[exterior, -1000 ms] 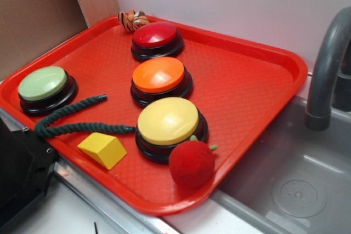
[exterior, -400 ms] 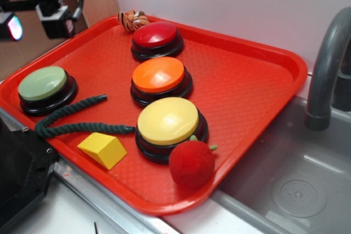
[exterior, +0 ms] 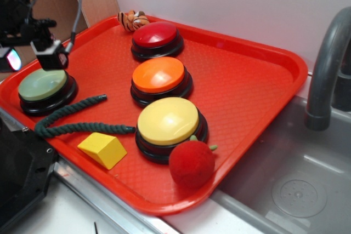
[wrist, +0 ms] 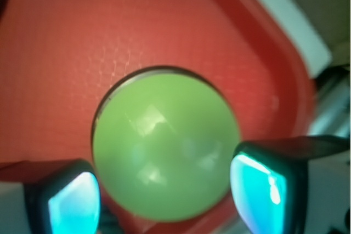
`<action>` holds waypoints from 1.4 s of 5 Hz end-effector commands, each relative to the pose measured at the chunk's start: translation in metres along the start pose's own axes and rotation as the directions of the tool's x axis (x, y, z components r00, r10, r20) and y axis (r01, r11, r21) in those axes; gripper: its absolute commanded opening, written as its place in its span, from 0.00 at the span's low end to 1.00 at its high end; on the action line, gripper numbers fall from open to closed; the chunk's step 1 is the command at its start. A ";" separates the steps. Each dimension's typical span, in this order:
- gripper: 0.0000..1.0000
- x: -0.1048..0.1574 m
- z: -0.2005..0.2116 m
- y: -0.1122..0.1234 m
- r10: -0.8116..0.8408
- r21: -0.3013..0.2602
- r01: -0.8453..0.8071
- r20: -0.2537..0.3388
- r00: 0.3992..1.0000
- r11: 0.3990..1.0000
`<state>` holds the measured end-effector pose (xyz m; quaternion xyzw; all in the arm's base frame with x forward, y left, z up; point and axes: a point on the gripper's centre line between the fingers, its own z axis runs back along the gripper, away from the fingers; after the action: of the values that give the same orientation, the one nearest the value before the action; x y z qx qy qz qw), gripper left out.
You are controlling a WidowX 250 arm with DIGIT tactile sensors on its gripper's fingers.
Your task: Push the green button.
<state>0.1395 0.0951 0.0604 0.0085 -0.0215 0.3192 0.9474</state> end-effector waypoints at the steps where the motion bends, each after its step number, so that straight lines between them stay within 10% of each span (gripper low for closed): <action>1: 1.00 -0.002 -0.023 0.005 -0.007 0.033 0.008 -0.039 0.999 0.999; 7: 1.00 0.006 0.030 0.003 -0.088 0.090 0.084 0.042 0.995 0.992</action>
<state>0.1413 0.0915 0.0834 0.0541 -0.0099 0.2711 0.9610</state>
